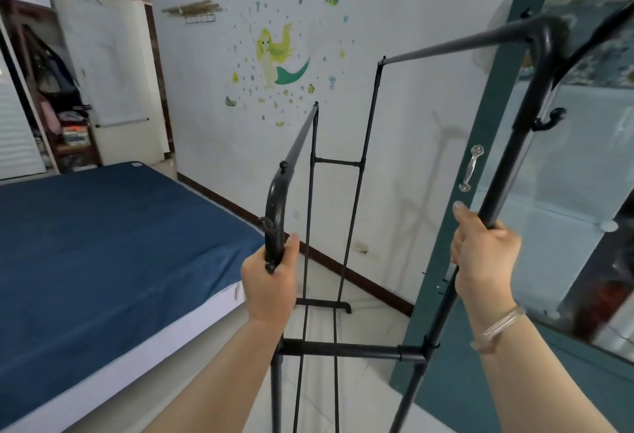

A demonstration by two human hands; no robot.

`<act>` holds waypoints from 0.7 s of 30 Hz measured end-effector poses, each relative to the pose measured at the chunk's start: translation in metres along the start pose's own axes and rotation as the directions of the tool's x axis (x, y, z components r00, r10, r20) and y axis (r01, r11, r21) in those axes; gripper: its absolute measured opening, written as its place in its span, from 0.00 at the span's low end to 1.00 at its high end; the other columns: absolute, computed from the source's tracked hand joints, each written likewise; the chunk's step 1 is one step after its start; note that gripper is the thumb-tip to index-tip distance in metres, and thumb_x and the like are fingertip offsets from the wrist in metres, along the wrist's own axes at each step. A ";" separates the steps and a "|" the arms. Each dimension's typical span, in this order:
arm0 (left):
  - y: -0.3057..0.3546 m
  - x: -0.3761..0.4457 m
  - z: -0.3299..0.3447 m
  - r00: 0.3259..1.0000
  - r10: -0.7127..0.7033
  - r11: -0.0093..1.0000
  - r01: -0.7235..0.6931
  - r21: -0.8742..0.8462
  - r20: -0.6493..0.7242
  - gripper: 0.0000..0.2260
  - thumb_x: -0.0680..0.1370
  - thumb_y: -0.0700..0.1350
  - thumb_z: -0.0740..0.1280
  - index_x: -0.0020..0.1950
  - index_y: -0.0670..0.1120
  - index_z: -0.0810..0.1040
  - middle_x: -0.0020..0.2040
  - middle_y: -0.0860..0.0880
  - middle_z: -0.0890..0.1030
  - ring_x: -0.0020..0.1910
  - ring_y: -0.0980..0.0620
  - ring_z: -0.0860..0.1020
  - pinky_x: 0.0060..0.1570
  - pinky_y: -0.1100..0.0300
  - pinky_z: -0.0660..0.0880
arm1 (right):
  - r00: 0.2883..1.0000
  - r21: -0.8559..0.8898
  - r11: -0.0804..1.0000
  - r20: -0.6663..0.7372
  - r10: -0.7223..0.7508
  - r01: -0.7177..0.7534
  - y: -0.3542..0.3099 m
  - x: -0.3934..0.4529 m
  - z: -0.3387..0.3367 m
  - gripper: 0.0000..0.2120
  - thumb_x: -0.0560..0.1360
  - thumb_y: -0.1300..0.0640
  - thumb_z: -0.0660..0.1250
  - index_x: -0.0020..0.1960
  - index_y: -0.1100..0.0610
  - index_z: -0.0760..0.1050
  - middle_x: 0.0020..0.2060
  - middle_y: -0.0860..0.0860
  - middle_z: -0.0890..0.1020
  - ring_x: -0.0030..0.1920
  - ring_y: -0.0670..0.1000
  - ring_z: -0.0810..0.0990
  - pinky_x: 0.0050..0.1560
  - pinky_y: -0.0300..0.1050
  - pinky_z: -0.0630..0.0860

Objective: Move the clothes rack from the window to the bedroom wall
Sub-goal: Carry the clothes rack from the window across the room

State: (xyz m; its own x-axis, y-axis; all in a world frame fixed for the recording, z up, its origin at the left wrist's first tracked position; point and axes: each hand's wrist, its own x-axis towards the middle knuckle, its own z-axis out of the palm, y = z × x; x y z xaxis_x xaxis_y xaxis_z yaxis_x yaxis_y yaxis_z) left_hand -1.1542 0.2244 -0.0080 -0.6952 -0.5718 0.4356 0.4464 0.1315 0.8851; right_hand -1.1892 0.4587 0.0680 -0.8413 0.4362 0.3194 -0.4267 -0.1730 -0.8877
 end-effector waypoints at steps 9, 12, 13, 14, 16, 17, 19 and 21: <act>-0.025 0.035 0.049 0.998 0.018 1.000 -0.017 0.019 -0.062 0.22 0.75 0.48 0.69 0.22 0.54 0.70 0.18 0.57 0.66 0.19 0.59 0.65 0.22 0.70 0.65 | 0.998 0.052 0.998 0.061 0.021 -0.024 0.032 0.074 0.016 0.19 0.70 0.56 0.71 0.30 0.49 0.62 0.18 0.44 0.62 0.18 0.46 0.59 0.20 0.36 0.57; -0.034 0.055 0.062 0.997 0.014 0.999 -0.012 0.036 -0.073 0.23 0.76 0.47 0.70 0.21 0.55 0.69 0.18 0.57 0.65 0.19 0.59 0.64 0.22 0.71 0.64 | 0.997 0.053 0.998 0.076 0.025 -0.029 0.044 0.096 0.027 0.19 0.69 0.54 0.71 0.29 0.49 0.62 0.17 0.44 0.63 0.17 0.45 0.60 0.20 0.36 0.58; -0.038 0.063 0.067 0.997 0.013 0.999 -0.010 0.038 -0.079 0.23 0.76 0.47 0.70 0.21 0.55 0.69 0.18 0.57 0.65 0.19 0.59 0.64 0.22 0.71 0.64 | 0.996 0.049 0.998 0.081 0.021 -0.025 0.049 0.104 0.032 0.19 0.69 0.54 0.71 0.29 0.49 0.62 0.17 0.44 0.63 0.17 0.45 0.60 0.20 0.36 0.58; -0.042 0.070 0.070 0.997 0.010 0.999 -0.007 0.037 -0.081 0.23 0.76 0.48 0.70 0.21 0.54 0.68 0.18 0.57 0.65 0.19 0.59 0.64 0.21 0.70 0.64 | 0.996 0.044 0.999 0.086 0.017 -0.021 0.053 0.111 0.036 0.18 0.69 0.54 0.71 0.29 0.49 0.62 0.17 0.44 0.63 0.17 0.45 0.60 0.20 0.36 0.59; -0.051 0.083 0.075 0.997 0.002 1.000 0.000 0.030 -0.080 0.23 0.75 0.49 0.70 0.22 0.53 0.66 0.18 0.57 0.64 0.19 0.59 0.63 0.21 0.69 0.64 | 0.996 0.047 0.999 0.084 0.008 -0.012 0.062 0.124 0.045 0.19 0.68 0.54 0.71 0.28 0.49 0.62 0.17 0.44 0.63 0.17 0.45 0.61 0.20 0.35 0.59; -0.055 0.090 0.078 0.997 0.002 1.000 0.000 0.027 -0.077 0.23 0.75 0.50 0.70 0.22 0.53 0.66 0.18 0.57 0.64 0.19 0.59 0.63 0.21 0.69 0.64 | 0.997 0.055 0.998 0.082 0.004 -0.008 0.066 0.131 0.050 0.20 0.68 0.54 0.71 0.26 0.48 0.62 0.17 0.43 0.63 0.17 0.45 0.60 0.20 0.34 0.59; -0.064 0.104 0.082 0.997 -0.004 1.000 0.006 0.030 -0.074 0.22 0.75 0.50 0.70 0.22 0.54 0.67 0.18 0.57 0.64 0.19 0.59 0.62 0.21 0.70 0.63 | 0.996 0.055 0.998 0.090 0.005 -0.010 0.074 0.144 0.062 0.22 0.68 0.54 0.71 0.23 0.48 0.62 0.17 0.43 0.63 0.16 0.45 0.60 0.20 0.34 0.59; -0.071 0.123 0.087 0.997 -0.004 1.000 0.006 0.026 -0.073 0.22 0.75 0.50 0.69 0.22 0.54 0.68 0.18 0.57 0.65 0.19 0.59 0.63 0.20 0.69 0.63 | 0.995 0.046 0.999 0.100 0.000 -0.005 0.082 0.157 0.076 0.22 0.69 0.53 0.71 0.23 0.47 0.62 0.17 0.43 0.64 0.16 0.45 0.61 0.19 0.34 0.59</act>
State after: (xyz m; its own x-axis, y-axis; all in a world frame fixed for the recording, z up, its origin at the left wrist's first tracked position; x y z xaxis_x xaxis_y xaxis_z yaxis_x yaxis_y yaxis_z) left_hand -1.3202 0.2153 -0.0031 -0.6539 -0.6303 0.4185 0.4272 0.1489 0.8918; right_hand -1.3816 0.4461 0.0704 -0.8705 0.3454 0.3506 -0.4373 -0.2160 -0.8730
